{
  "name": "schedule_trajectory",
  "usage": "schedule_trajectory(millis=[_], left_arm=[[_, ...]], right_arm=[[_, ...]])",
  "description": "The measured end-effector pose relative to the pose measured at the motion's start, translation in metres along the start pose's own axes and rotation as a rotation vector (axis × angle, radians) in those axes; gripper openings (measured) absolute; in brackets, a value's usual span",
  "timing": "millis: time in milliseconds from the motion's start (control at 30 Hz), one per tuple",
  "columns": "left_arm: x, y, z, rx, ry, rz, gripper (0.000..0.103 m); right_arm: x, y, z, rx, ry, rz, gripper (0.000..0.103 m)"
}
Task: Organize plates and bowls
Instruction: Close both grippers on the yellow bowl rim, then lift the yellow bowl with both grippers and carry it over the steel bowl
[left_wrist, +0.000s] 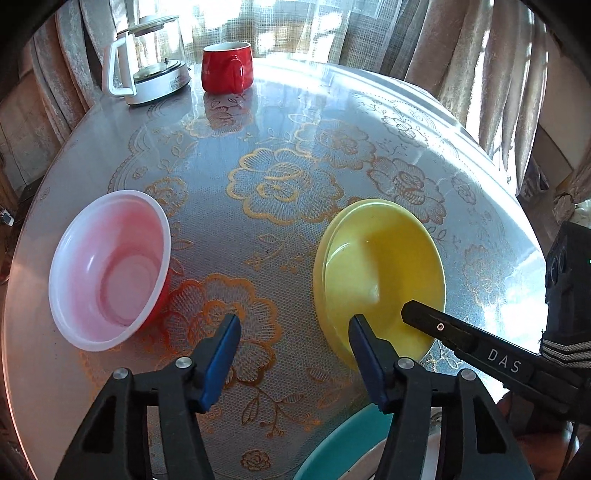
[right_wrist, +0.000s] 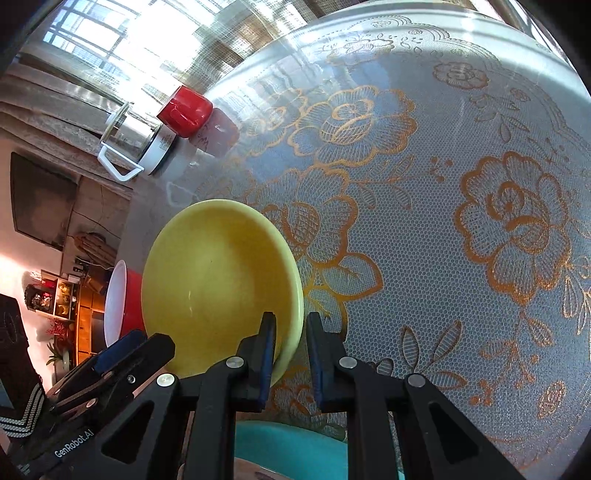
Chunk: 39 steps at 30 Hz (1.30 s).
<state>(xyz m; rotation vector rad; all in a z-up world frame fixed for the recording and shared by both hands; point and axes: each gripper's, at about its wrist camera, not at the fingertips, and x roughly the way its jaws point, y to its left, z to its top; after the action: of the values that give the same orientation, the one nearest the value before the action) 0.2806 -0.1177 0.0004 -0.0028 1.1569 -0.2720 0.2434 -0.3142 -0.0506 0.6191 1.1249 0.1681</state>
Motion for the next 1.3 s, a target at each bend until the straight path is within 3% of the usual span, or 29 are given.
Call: schedule_trajectory(millis=[167, 233, 267, 500, 867, 1300], left_arm=[[0.01, 0.0, -0.002, 0.004, 0.024, -0.034, 0.037], [0.011, -0.002, -0.004, 0.015, 0.029, -0.046, 0.019], [0.011, -0.004, -0.006, 0.019, 0.034, -0.054, 0.016], [0.007, -0.012, -0.012, 0.067, 0.001, -0.035, 0.015], [-0.017, -0.007, -0.028, 0.06, -0.034, -0.054, 0.014], [-0.068, 0.015, -0.058, 0.019, -0.174, -0.073, 0.014]], right_arm=[[0.0, 0.0, -0.001, -0.001, -0.001, 0.009, 0.017], [0.002, 0.002, -0.003, -0.008, 0.009, 0.022, 0.017], [0.002, 0.003, -0.004, -0.011, 0.013, 0.024, 0.017], [0.002, 0.004, -0.007, -0.004, 0.004, 0.01, 0.017], [-0.022, 0.012, -0.027, -0.015, -0.047, 0.042, 0.015], [-0.053, 0.042, -0.057, -0.066, -0.13, 0.112, 0.014]])
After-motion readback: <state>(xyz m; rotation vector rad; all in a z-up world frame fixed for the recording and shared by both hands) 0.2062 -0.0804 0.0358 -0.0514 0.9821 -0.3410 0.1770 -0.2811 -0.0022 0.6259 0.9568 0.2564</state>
